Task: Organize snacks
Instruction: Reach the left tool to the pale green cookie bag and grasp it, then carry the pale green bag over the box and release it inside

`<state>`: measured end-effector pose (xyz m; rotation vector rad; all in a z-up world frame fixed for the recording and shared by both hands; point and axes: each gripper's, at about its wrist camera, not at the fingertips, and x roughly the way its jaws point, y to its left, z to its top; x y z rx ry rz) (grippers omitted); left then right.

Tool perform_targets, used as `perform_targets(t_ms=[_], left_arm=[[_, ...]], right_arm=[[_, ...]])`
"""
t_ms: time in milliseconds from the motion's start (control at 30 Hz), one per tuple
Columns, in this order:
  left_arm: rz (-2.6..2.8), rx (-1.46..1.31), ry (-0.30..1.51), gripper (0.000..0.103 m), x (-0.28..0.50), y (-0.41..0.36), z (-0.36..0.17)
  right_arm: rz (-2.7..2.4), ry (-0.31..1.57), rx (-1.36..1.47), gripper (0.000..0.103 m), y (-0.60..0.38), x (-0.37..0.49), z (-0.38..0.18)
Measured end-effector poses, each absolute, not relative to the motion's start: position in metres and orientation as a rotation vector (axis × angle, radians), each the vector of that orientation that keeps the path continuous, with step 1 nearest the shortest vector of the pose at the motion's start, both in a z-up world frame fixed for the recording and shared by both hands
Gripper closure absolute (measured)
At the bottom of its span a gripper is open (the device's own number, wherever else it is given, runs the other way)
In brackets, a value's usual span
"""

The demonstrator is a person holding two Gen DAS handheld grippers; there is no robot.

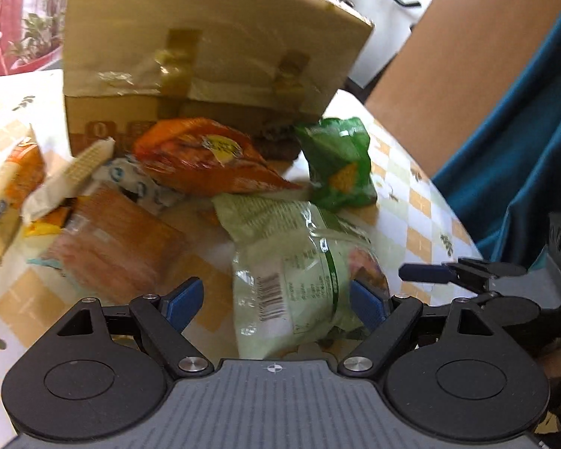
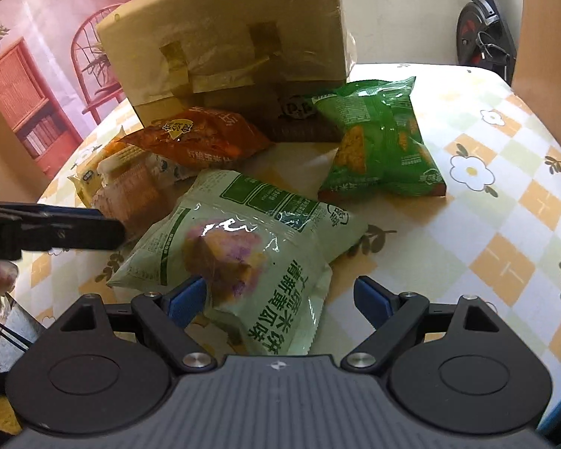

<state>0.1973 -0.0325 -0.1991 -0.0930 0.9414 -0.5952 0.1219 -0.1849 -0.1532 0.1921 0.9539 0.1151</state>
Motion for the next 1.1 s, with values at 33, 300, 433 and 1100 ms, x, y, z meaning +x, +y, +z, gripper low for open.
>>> perform_targets(t_ms=[33,300,433,1100], left_arm=[[-0.602,-0.088,0.953,0.016,0.197,-0.036,-0.202],[-0.627,-0.091,1.023,0.016,0.205,-0.052,-0.221],[-0.616,-0.077,1.047,0.031,0.210,-0.053,-0.226],[-0.716,0.040,0.935,0.049,0.187,-0.071,-0.192]], right_arm=[[0.119,0.956,0.191,0.015,-0.185,0.123,-0.156],[0.156,0.969,0.258,0.016,-0.188,0.128,-0.176],[0.168,0.967,0.242,0.021,-0.184,0.129,-0.180],[0.174,0.893,0.181,0.044,-0.186,0.110,-0.137]])
